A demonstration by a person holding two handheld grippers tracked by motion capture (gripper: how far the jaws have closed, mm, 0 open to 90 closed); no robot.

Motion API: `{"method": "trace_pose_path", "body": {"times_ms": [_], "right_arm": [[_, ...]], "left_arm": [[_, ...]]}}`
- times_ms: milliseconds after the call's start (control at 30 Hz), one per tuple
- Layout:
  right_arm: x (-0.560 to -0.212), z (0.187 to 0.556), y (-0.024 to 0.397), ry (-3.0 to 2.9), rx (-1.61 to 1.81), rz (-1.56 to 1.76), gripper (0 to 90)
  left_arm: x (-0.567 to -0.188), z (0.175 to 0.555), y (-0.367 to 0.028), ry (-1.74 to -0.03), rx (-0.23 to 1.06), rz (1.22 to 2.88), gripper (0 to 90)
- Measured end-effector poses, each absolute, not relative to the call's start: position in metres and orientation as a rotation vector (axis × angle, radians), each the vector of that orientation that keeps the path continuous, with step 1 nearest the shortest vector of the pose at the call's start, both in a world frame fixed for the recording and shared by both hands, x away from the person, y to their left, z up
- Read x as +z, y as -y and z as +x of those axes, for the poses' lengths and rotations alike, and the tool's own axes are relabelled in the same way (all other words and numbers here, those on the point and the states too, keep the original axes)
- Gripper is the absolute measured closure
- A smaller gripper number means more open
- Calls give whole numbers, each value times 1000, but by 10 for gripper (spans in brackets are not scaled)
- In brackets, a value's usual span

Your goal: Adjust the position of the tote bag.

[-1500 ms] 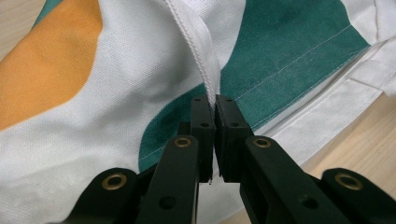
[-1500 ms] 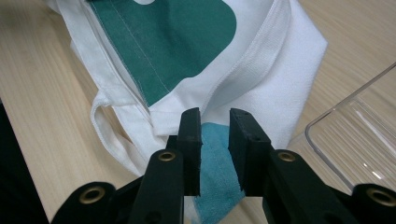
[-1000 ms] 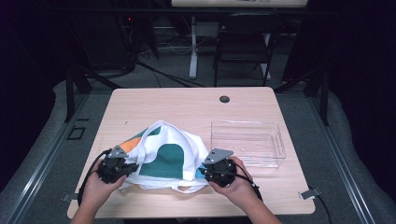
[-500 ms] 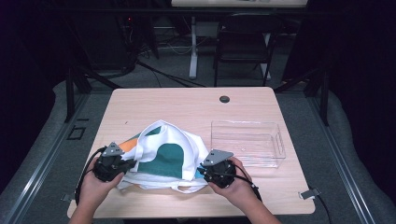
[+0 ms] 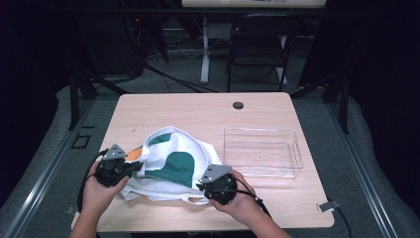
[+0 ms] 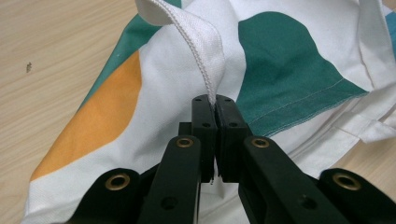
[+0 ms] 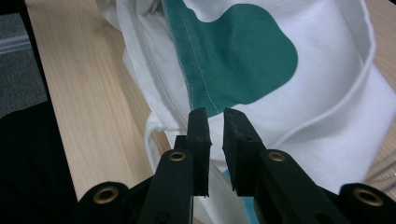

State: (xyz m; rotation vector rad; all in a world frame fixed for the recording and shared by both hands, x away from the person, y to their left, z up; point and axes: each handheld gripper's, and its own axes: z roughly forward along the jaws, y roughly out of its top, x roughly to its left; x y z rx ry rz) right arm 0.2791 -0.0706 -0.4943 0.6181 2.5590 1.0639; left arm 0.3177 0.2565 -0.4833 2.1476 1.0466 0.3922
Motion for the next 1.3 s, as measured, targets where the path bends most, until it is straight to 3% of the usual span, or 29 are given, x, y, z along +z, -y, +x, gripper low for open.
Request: {"method": "trace_pose_path", "body": {"times_ms": [633, 933, 1300], "right_arm": [[-511, 297, 18, -2612, 955, 528, 808], [-518, 301, 7, -2616, 880, 502, 765], [-520, 302, 1, -2606, 856, 490, 781]], "left_arm": [[-481, 320, -263, -1049, 380, 2113, 880], [-481, 320, -265, -1051, 377, 2108, 880], [-483, 320, -266, -1055, 366, 2107, 880]]}}
